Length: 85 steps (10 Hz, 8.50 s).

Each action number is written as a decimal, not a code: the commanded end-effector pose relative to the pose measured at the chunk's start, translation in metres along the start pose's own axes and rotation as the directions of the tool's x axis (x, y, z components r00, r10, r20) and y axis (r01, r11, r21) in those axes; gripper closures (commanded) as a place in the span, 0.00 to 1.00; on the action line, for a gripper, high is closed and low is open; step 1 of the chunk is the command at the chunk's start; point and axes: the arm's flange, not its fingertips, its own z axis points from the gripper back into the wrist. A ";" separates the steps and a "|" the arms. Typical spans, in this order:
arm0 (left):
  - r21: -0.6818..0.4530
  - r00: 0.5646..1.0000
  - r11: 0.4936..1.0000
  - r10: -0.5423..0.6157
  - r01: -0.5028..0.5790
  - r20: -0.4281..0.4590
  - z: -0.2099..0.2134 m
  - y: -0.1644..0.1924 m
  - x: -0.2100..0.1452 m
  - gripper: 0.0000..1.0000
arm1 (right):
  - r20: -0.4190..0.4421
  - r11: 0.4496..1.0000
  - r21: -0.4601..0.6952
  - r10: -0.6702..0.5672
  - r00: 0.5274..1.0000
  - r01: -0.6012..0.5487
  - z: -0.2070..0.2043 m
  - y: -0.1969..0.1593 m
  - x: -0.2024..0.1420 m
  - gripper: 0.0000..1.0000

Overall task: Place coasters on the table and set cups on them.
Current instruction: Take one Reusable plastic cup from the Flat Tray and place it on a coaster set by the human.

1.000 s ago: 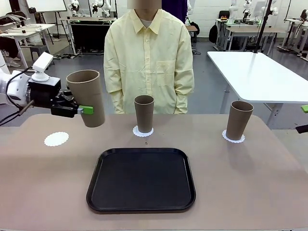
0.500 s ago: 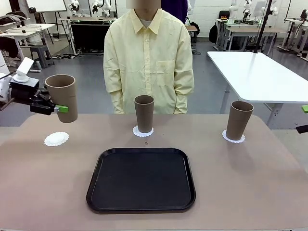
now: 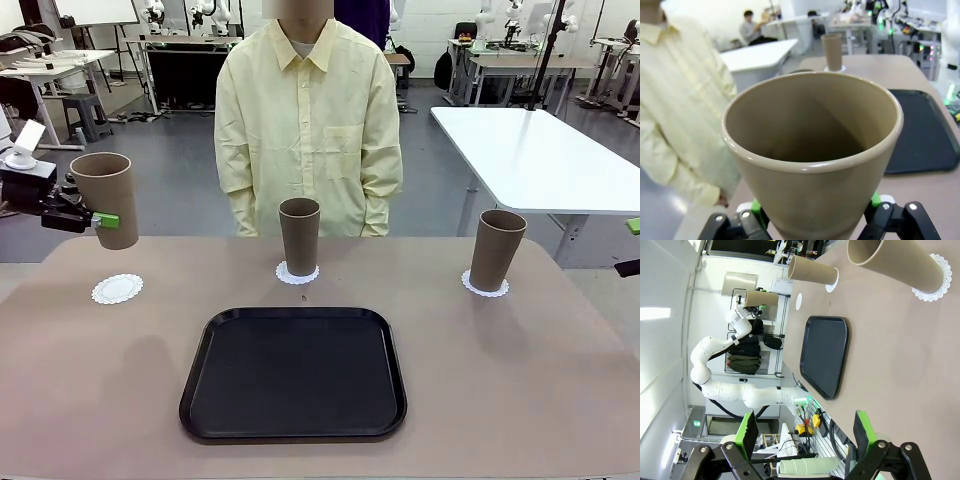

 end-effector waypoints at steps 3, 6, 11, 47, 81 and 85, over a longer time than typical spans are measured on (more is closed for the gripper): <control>0.000 1.000 1.000 0.000 0.000 0.000 0.000 0.000 0.000 0.15 | -0.002 1.000 0.003 0.001 1.000 -0.001 0.000 0.000 0.000 0.00; 0.000 1.000 1.000 0.000 0.000 0.000 0.000 0.000 0.000 0.15 | -0.002 1.000 0.003 0.001 1.000 -0.001 0.000 0.000 0.000 0.00; 0.000 0.998 0.998 0.058 -0.058 -0.007 0.009 0.021 -0.032 0.15 | -0.002 1.000 0.003 0.001 1.000 -0.001 0.000 0.000 0.000 0.00; -0.153 0.992 0.988 0.041 -0.022 0.117 0.001 0.021 -0.168 0.00 | -0.002 1.000 0.003 0.001 1.000 -0.001 0.000 0.000 0.000 0.00; 0.171 0.679 0.985 0.129 -0.005 -0.723 0.081 -0.094 0.134 0.00 | -0.002 1.000 0.003 0.001 1.000 -0.001 0.000 0.000 0.000 0.00; 0.171 0.679 0.985 0.129 -0.005 -0.723 0.081 -0.094 0.134 0.00 | -0.002 1.000 0.003 0.001 1.000 -0.001 0.000 0.000 0.000 0.00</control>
